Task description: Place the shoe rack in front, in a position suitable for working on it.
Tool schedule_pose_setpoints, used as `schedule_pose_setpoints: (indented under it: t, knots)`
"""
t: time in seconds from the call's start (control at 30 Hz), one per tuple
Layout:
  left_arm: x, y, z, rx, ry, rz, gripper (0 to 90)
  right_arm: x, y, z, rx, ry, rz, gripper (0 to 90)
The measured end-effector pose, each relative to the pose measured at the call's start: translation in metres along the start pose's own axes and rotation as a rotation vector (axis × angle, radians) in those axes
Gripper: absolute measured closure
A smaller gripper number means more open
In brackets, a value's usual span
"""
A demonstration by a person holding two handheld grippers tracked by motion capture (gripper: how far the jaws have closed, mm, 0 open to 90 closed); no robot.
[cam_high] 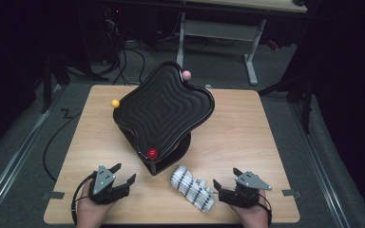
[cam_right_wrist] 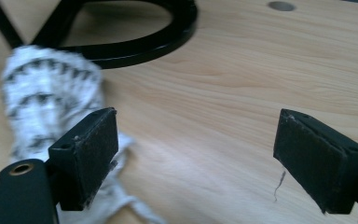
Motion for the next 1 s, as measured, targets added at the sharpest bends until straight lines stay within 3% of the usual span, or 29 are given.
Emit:
schedule_pose_setpoints:
  t: [0.07, 0.17, 0.2, 0.23, 0.27, 0.3, 0.43, 0.6, 0.63, 0.73, 0.83, 0.97, 1.0]
  knots:
    - [0.0, 0.002, 0.0, 0.012, 0.006, 0.0, 32.1, 0.0, -0.004, -0.002, -0.012, -0.006, 0.006, 14.2]
    - [0.0, 0.006, -0.002, 0.033, -0.004, 0.002, 26.4, -0.002, -0.03, -0.01, -0.071, -0.045, 0.068, 13.7]
    - [-0.001, 0.007, -0.002, 0.044, -0.007, 0.006, 26.4, -0.002, -0.03, -0.01, -0.071, -0.045, 0.068, 13.7]
    - [-0.002, 0.008, -0.001, 0.051, -0.004, 0.0, 26.2, -0.002, -0.037, -0.012, -0.095, -0.05, 0.075, 13.8]
    - [-0.004, 0.011, 0.0, 0.05, 0.012, -0.035, 25.3, -0.001, -0.049, -0.016, -0.138, -0.064, 0.088, 14.0]
    - [-0.005, 0.012, 0.001, 0.043, 0.014, -0.049, 24.7, -0.001, -0.053, -0.018, -0.149, -0.072, 0.092, 14.0]
    - [-0.006, 0.018, 0.0, 0.086, -0.023, -0.025, 18.6, 0.007, -0.07, -0.029, -0.19, -0.131, 0.129, 15.1]
    - [-0.006, 0.021, 0.001, 0.102, -0.026, -0.038, 21.0, 0.014, -0.076, -0.037, -0.196, -0.18, 0.144, 16.1]
    - [-0.007, 0.022, 0.001, 0.102, -0.024, -0.043, 20.8, 0.017, -0.077, -0.039, -0.215, -0.19, 0.142, 17.3]
    - [-0.006, 0.024, 0.0, 0.104, -0.03, -0.049, 19.3, 0.022, -0.075, -0.042, -0.202, -0.208, 0.15, 17.1]
    - [-0.005, 0.025, 0.0, 0.116, -0.036, -0.056, 21.5, 0.024, -0.073, -0.044, -0.21, -0.215, 0.134, 21.9]
    - [-0.003, 0.025, 0.0, 0.098, -0.026, -0.051, 20.6, 0.03, -0.068, -0.046, -0.222, -0.234, 0.112, 26.0]
    - [-0.002, 0.025, 0.0, 0.098, -0.031, -0.047, 21.7, 0.033, -0.066, -0.047, -0.215, -0.244, 0.12, 30.9]
Point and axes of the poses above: each handheld gripper's, and its own axes: z roughly backward along the jaws, x roughly out of its underside, y roughly to its right, the point moved 8 cm from there along -z, roughly forward along the jaws, and after that the axes turned 15 degrees about -x, right-handed, at the moved point
